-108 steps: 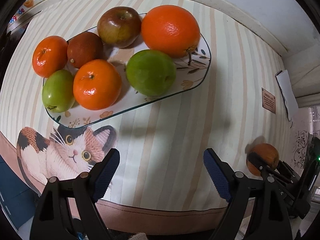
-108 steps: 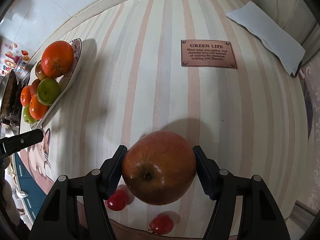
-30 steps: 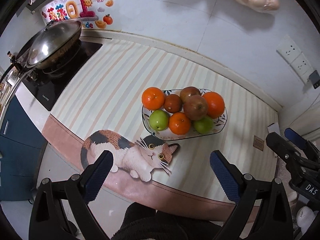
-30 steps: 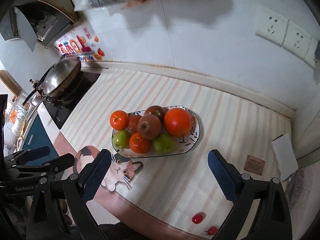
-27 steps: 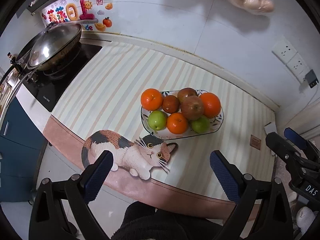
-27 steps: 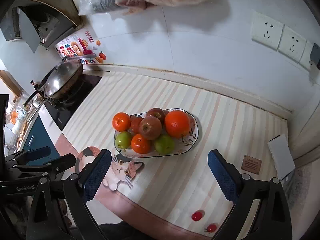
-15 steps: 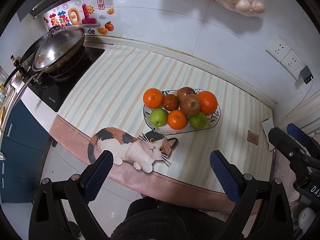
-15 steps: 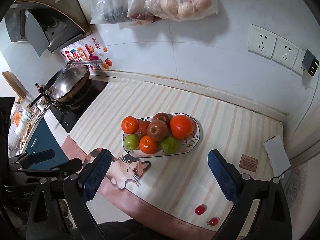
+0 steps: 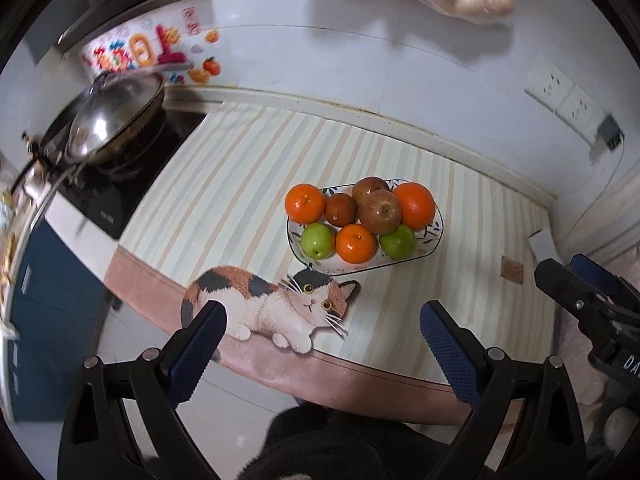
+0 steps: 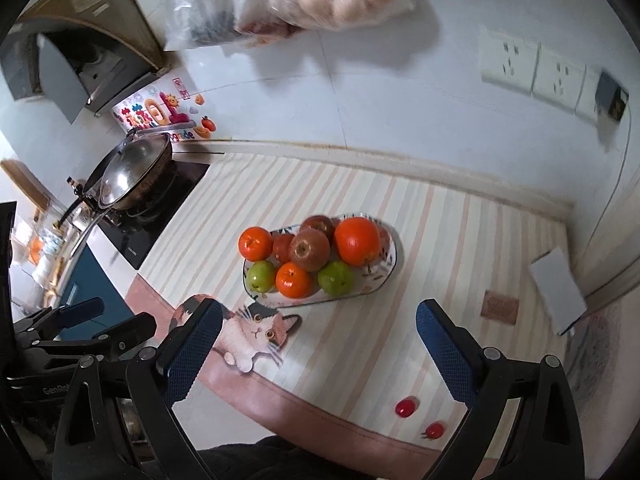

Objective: Organize fruits
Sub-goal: 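Move both tools toward the two cherry tomatoes on the counter, then grasp a cherry tomato with the right tool while the left grasps another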

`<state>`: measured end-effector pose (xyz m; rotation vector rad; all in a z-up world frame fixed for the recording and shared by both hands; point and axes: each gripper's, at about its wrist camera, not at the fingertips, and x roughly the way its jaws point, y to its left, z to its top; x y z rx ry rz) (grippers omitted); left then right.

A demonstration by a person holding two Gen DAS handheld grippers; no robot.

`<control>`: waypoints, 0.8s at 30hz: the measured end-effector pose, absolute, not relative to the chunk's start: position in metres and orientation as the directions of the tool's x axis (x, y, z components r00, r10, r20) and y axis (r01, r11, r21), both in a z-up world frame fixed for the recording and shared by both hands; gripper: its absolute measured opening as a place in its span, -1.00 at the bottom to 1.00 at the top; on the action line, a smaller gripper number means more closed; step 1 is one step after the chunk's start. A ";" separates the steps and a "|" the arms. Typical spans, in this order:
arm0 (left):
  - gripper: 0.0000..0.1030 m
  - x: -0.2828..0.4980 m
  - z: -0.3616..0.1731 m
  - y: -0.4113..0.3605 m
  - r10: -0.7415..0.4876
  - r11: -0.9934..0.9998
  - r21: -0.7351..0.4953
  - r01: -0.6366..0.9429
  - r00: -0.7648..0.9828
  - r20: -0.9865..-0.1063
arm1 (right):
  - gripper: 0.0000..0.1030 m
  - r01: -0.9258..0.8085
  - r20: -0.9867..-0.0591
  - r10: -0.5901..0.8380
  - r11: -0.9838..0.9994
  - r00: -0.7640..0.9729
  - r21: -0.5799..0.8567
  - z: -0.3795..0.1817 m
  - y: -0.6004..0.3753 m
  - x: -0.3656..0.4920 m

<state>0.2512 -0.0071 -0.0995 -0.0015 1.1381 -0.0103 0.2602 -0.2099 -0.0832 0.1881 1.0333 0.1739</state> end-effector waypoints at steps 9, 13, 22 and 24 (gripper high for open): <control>0.92 0.274 -0.165 -0.080 0.013 0.975 0.089 0.206 0.346 -0.938 | 0.92 0.154 -0.911 0.140 0.965 0.389 0.214 -0.174 -0.281 0.244; 0.92 0.277 -0.210 -0.126 0.005 0.943 0.094 0.320 0.268 -0.963 | 0.17 0.252 -0.935 0.156 0.937 0.319 0.243 -0.231 -0.321 0.218; 0.82 0.274 -0.299 -0.185 -0.036 0.902 -0.015 0.432 0.040 -0.999 | 0.00 0.393 -0.953 0.178 0.881 0.244 0.265 -0.319 -0.363 0.169; 0.82 0.274 -0.308 -0.190 -0.047 0.900 -0.039 0.434 0.009 -0.999 | -0.04 0.401 -0.953 0.187 0.875 0.240 0.272 -0.329 -0.364 0.164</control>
